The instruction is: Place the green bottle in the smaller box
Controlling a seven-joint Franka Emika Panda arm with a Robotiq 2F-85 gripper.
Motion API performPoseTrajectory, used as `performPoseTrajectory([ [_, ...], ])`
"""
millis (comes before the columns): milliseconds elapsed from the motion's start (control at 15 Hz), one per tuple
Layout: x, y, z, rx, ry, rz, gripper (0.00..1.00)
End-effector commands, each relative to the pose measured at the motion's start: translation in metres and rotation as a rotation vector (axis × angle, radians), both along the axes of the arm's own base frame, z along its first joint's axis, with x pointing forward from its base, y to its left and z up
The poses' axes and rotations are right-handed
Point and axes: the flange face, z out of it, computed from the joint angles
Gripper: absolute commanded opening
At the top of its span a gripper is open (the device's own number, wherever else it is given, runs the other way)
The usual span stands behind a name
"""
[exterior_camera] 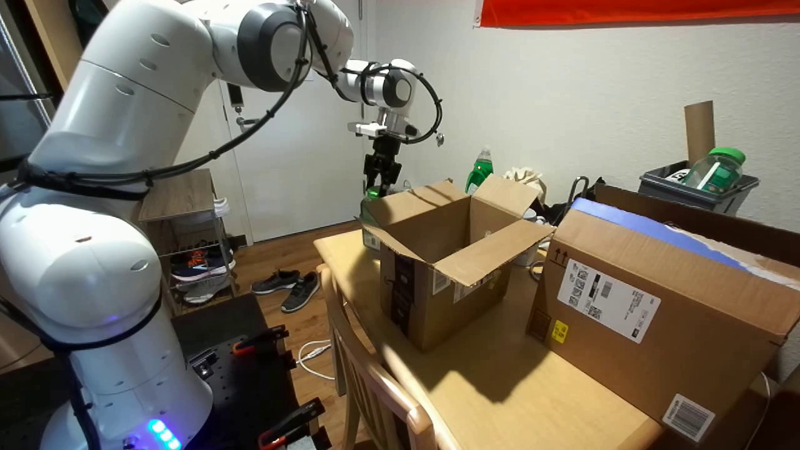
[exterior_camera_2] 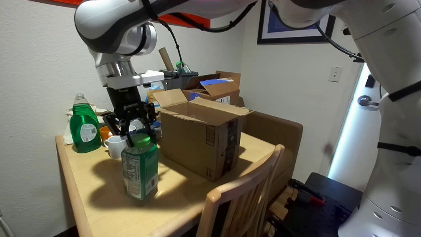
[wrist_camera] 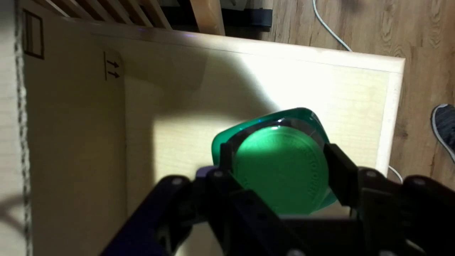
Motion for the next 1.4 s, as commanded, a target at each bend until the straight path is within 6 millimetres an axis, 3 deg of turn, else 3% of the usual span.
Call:
performPoseTrajectory([
  [0, -0.017, 0.003, 0.036, 0.01, -0.054, 0.011, 0.39],
  [400, -0.039, -0.001, 0.098, 0.023, -0.123, 0.024, 0.39],
  [800, -0.057, -0.008, 0.142, 0.032, -0.176, 0.017, 0.39],
  [1000, -0.062, -0.017, 0.161, 0.037, -0.198, 0.008, 0.39],
  [1333, -0.077, -0.046, 0.217, 0.062, -0.27, -0.021, 0.39],
])
